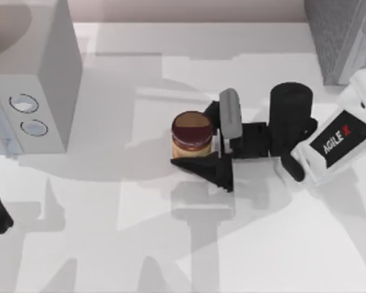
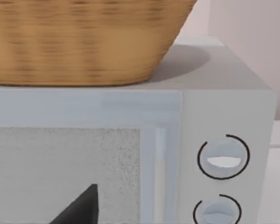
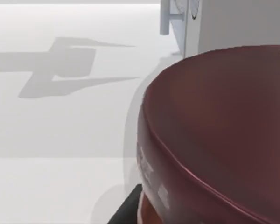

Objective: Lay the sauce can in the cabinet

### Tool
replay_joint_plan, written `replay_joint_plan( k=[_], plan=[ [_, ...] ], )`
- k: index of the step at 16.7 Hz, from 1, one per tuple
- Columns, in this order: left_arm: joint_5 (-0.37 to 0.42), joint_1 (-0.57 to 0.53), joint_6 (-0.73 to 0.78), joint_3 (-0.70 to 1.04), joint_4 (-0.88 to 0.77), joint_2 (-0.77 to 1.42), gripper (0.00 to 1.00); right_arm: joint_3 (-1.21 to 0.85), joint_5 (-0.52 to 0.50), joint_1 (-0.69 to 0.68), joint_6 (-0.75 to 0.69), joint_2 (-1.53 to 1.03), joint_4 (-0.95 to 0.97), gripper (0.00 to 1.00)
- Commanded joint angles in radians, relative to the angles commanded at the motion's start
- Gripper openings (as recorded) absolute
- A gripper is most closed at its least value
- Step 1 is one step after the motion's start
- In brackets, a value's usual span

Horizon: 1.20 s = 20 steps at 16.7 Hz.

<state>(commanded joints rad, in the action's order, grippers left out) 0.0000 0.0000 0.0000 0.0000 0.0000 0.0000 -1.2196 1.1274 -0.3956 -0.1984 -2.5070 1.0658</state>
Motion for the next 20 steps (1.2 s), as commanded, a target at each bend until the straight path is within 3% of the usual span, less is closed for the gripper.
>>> replay_joint_plan(
  k=[6,14,20],
  plan=[
    [0.0,0.0,0.0,0.0,0.0,0.0,1.0,-0.011,0.0,0.003,-0.003,0.074,-0.062,0.0],
    [0.0,0.0,0.0,0.0,0.0,0.0,1.0,-0.02,0.004,0.003,0.013,0.405,-0.426,0.0],
    [0.0,0.0,0.0,0.0,0.0,0.0,1.0,-0.025,0.005,0.003,0.011,0.419,-0.438,0.0]
  ],
)
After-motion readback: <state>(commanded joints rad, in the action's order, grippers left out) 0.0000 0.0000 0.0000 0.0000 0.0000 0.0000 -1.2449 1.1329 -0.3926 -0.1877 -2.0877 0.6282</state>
